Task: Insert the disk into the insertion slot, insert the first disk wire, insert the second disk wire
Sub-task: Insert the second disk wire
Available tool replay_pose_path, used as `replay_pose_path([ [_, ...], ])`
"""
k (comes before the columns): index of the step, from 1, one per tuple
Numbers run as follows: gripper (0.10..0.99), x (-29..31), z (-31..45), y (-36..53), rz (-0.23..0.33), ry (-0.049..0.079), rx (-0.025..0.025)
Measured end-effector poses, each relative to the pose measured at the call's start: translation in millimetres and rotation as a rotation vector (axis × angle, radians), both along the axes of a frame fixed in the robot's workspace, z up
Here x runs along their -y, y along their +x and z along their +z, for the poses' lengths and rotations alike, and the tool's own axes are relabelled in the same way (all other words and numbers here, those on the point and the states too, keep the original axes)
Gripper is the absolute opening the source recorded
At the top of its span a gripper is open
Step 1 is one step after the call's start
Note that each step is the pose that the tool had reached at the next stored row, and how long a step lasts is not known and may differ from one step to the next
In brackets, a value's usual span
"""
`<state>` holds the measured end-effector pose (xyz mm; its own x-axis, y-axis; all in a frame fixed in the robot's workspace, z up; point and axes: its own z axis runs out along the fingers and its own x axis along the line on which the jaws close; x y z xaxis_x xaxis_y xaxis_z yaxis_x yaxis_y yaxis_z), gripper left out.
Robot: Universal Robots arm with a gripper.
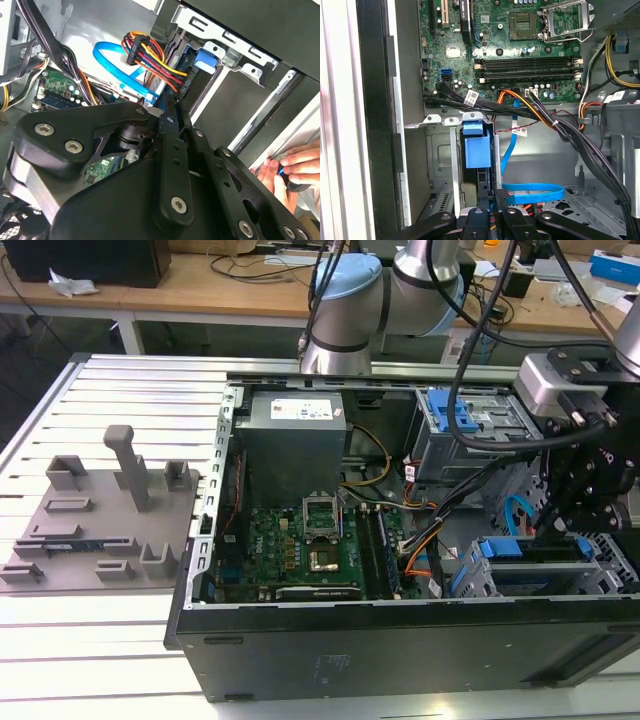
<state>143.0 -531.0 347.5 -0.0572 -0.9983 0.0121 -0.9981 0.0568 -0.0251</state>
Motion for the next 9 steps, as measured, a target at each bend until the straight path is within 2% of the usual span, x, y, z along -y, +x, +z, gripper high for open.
replay_pose_path([
  [9,0.161,1.2,-2.3,0.2,0.000,0.000,0.0000],
])
